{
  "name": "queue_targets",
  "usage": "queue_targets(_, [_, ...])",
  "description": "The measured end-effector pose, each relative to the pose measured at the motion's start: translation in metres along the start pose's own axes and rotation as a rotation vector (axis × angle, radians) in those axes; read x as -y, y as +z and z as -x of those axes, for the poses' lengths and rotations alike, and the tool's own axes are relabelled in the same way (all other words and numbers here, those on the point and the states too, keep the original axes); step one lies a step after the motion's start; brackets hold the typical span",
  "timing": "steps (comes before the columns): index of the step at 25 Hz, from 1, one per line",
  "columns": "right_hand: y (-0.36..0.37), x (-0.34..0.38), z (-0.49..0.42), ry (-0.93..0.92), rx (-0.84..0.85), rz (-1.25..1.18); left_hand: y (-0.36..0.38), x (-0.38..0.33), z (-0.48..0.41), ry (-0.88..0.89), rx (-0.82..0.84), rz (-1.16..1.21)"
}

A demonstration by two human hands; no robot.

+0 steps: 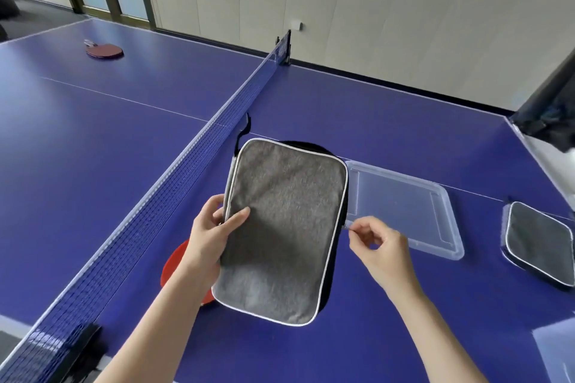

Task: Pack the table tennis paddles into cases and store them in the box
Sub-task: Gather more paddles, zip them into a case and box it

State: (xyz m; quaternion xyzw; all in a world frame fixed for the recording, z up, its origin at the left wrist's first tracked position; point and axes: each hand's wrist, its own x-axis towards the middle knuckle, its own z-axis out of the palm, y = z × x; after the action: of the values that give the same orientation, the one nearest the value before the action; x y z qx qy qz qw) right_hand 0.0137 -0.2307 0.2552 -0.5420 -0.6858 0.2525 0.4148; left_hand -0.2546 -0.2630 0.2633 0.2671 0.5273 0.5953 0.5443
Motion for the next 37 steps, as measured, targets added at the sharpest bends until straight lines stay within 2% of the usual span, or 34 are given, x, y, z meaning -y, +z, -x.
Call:
queue_targets(10, [0.025, -0.031, 0.074, -0.001, -0.095, 0.219, 0.026, 0.013, -0.042, -0.083, -0.151, 0.143])
queue_targets(16, [0.026, -0.041, 0.091, 0.231, -0.247, 0.124, 0.058, 0.045, -0.048, -0.221, -0.293, 0.168])
queue_targets(23, [0.012, -0.051, 0.098, 0.131, -0.276, 0.379, 0.087, 0.063, -0.044, -0.381, -0.418, 0.194])
queue_targets(32, [0.057, -0.032, 0.125, 0.180, -0.357, 0.288, 0.127, 0.072, -0.020, -0.404, -0.632, 0.311])
queue_targets(37, [0.073, -0.031, 0.134, 0.156, -0.368, 0.327, 0.140, 0.081, -0.005, -0.408, -0.679, 0.334])
